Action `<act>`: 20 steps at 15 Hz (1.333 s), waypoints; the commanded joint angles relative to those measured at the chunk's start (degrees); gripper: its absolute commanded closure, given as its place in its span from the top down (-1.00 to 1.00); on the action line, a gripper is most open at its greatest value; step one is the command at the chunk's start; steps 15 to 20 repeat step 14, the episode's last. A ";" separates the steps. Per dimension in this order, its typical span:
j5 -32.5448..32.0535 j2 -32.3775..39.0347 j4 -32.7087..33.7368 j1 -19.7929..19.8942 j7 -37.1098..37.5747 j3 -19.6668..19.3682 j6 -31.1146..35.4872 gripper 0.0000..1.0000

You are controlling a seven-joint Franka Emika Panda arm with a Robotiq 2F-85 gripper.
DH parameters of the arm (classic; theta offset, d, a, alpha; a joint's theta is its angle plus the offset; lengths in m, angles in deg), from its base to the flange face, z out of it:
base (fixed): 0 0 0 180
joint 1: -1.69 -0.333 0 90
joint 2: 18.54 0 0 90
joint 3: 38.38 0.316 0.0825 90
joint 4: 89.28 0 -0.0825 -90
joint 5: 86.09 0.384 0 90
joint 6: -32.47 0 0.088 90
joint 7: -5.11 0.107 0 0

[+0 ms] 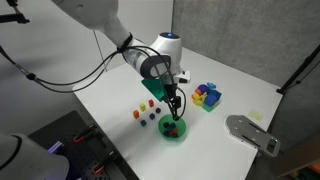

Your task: Pick up the top green stacked small block and put it into the green bowl

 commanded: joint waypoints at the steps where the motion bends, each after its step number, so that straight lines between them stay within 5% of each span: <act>1: -1.12 -9.21 -1.94 1.79 -6.51 2.64 -10.85 1.00; 10: -5.82 -24.15 -2.37 0.95 -8.31 4.39 -29.33 1.00; 20: -4.73 -22.82 -1.05 0.96 -7.24 4.61 -29.11 1.00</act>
